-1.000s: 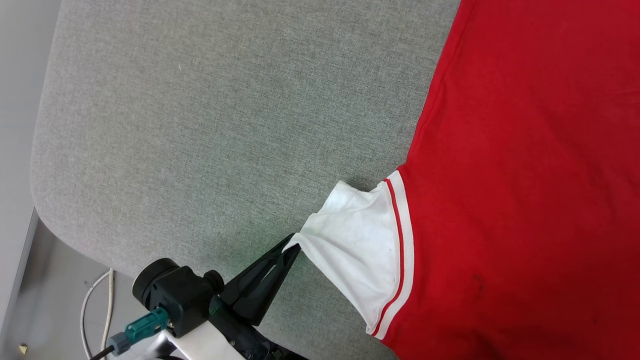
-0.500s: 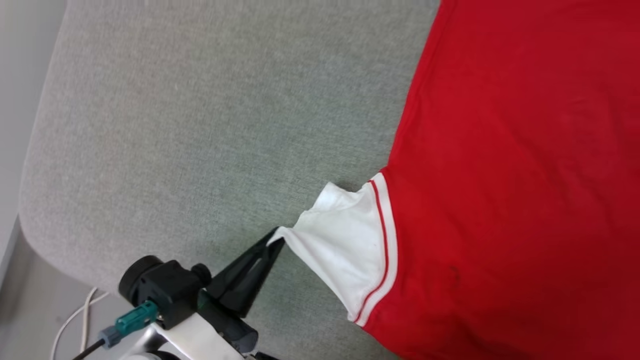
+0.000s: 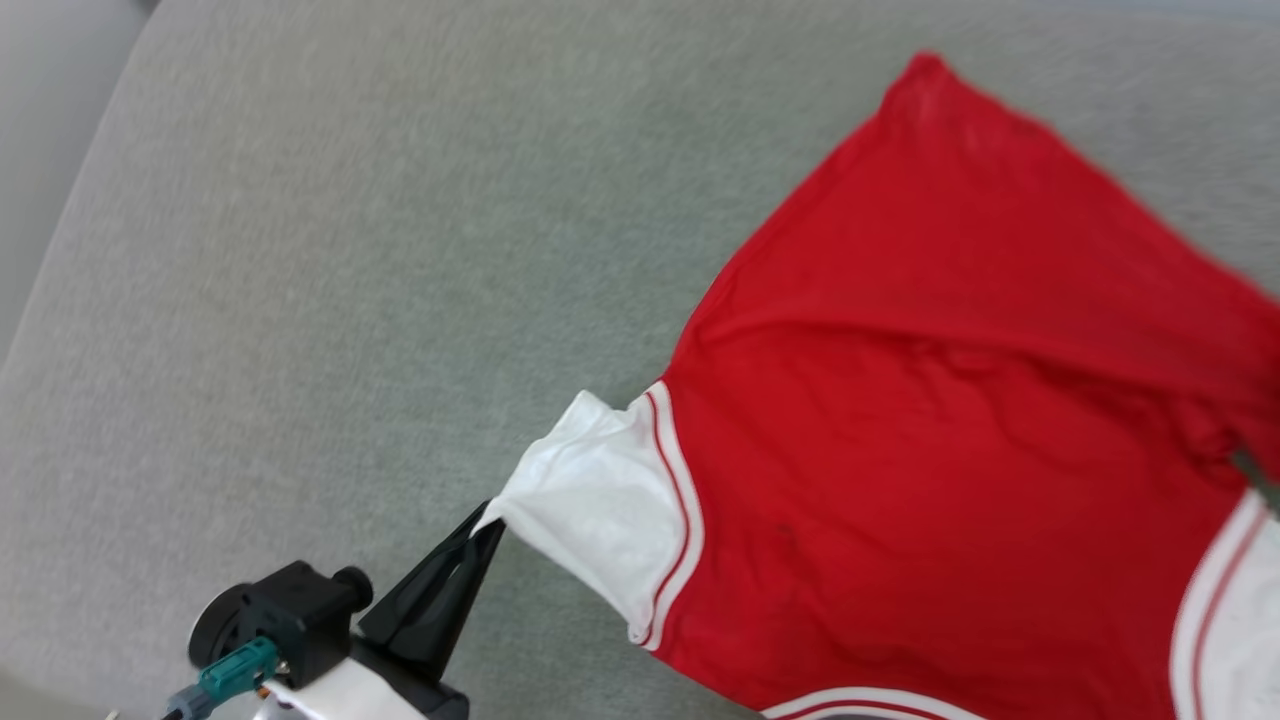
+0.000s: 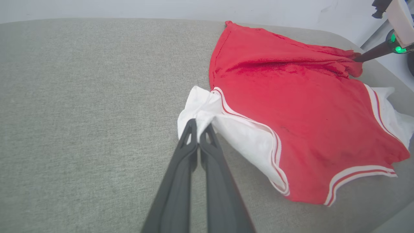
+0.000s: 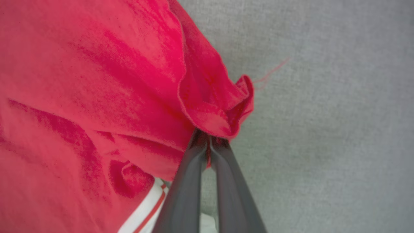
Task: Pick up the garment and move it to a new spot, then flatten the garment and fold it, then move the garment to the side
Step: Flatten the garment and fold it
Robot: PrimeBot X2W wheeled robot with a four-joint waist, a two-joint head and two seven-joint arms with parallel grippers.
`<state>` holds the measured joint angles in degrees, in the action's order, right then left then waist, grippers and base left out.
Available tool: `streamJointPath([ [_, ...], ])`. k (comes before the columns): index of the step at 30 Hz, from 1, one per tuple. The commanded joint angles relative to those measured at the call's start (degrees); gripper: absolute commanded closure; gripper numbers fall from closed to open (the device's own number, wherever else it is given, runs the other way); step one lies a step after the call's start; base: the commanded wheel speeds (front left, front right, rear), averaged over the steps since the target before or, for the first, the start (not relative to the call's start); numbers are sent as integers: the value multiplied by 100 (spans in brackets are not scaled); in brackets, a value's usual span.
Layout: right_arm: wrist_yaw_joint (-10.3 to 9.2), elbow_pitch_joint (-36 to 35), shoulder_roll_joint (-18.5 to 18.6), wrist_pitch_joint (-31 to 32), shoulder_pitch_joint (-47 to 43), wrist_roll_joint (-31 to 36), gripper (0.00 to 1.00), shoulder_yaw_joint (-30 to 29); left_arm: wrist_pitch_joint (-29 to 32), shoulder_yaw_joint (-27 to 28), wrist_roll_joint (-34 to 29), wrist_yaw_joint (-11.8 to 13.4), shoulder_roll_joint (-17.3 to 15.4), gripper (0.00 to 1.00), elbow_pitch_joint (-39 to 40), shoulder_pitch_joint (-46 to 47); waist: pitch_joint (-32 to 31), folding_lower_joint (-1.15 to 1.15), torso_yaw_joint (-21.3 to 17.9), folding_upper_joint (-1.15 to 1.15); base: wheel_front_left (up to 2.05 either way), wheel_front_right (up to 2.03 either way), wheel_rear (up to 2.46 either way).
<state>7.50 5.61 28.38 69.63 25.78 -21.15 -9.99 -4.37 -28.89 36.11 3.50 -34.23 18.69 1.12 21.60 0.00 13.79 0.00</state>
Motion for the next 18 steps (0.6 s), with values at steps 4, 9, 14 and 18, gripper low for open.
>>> streamJointPath([
  [4, -2, -268, 13, -286, -828, -231, 100, 47, -57, 60, -44, 163, -75, 100, -128, -230, -724, 0, -601, 0, 0, 0, 0],
  [9, -2, -530, -90, -590, -1717, -491, 100, 84, -94, 38, -8, 276, -13, 100, -242, -386, -1090, 0, -826, 0, 0, 0, 0],
  [14, -2, -810, -307, -862, -2562, -675, 100, -6, -156, 19, 36, 326, 64, 100, -366, -467, -1336, 0, -946, 0, 0, 0, 0],
  [18, -2, -914, -461, -1033, -3128, -739, 100, -50, -202, -8, 74, 331, 126, 100, -447, -487, -1440, 0, -990, 0, 0, 0, 0],
])
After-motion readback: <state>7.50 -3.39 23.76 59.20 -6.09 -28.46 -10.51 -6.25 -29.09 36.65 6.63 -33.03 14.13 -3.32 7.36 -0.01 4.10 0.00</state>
